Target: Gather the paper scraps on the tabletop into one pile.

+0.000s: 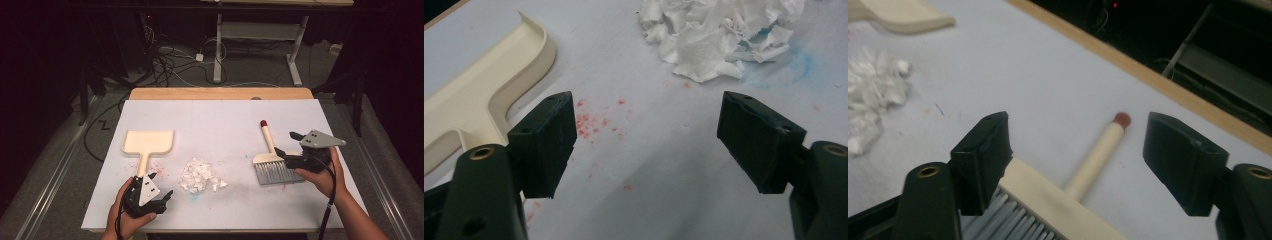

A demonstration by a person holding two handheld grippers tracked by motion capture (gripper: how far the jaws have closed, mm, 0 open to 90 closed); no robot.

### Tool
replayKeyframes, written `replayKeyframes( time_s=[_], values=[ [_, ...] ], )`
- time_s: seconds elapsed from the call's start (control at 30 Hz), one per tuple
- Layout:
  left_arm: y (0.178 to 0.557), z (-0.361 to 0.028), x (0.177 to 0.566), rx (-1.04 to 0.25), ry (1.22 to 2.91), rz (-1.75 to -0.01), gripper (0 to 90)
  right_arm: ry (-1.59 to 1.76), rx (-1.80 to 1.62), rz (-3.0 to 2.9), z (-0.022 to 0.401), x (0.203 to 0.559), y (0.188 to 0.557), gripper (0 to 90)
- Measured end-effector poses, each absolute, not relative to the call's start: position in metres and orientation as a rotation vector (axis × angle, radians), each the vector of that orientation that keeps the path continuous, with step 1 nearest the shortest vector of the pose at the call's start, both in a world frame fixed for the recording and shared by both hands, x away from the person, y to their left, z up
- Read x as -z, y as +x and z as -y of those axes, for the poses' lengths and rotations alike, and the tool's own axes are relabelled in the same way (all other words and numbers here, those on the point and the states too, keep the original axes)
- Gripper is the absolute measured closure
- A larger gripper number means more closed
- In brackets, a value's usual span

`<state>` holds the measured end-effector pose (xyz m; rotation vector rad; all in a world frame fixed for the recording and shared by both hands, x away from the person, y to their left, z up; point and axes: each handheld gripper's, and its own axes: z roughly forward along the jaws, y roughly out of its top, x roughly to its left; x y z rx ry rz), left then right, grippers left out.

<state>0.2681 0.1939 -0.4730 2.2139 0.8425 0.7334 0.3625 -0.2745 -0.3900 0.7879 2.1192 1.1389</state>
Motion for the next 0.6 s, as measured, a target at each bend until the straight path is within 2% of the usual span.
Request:
replayKeyframes(
  time_s=[0.37,0.6],
  values=[
    [0.269,-0.195,0.473,-0.731,2.206,-0.854,22.7,0.803,-1.106,-2.029,0.291,0.388,0.330,20.8],
    [0.270,-0.192,0.473,-0.748,2.220,-0.844,22.7,0.845,-1.169,-1.970,0.310,0.404,0.312,21.9]
  ],
)
